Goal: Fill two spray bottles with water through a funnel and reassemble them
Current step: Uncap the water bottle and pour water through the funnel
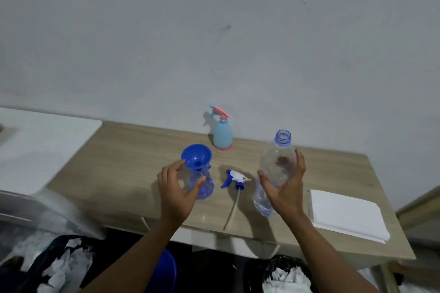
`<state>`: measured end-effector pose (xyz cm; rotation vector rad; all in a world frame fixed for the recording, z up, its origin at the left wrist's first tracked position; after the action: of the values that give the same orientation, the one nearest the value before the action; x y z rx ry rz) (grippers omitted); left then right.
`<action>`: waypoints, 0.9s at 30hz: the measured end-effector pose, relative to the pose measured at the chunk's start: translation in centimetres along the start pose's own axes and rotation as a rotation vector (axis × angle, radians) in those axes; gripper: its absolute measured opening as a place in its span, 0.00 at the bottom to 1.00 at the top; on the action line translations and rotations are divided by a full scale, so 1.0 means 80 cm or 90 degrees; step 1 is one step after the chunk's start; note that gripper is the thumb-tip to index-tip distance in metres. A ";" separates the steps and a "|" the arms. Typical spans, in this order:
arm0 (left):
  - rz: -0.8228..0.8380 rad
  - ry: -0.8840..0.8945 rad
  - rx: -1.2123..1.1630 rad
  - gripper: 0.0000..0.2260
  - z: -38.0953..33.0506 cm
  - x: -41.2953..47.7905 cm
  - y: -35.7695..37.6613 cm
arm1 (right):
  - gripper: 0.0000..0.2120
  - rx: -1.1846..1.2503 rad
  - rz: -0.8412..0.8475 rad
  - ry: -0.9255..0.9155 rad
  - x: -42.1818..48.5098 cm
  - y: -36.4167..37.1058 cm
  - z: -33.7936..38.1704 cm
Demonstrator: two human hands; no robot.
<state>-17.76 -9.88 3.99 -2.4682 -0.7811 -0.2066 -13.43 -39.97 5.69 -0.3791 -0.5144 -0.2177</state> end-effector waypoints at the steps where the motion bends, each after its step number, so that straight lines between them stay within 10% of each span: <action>1: 0.011 -0.022 0.009 0.33 0.004 0.012 -0.001 | 0.53 -0.015 0.007 -0.018 0.004 0.001 0.007; 10: 0.292 -0.144 -0.079 0.44 0.026 0.072 0.021 | 0.56 -0.189 0.248 -0.087 0.029 0.032 0.085; 14: 0.305 -0.099 -0.097 0.28 0.021 0.080 0.015 | 0.53 -0.244 0.307 -0.065 0.026 0.039 0.099; 27: 0.348 -0.072 -0.086 0.33 0.014 0.096 0.010 | 0.53 -0.412 0.450 -0.036 0.040 0.050 0.121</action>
<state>-11.03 -6.09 4.97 -2.7325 -0.1135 0.0868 -13.77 -32.74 13.95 -1.1701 -0.3273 0.3266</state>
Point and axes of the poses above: each hand's wrist, its own x-axis towards the middle knuckle, its own y-axis out of the palm, z = x × y, the point moved 6 cm from there along x, towards the middle knuckle, and after that the axes turned 9 degrees about -y, right-handed, at the moved point
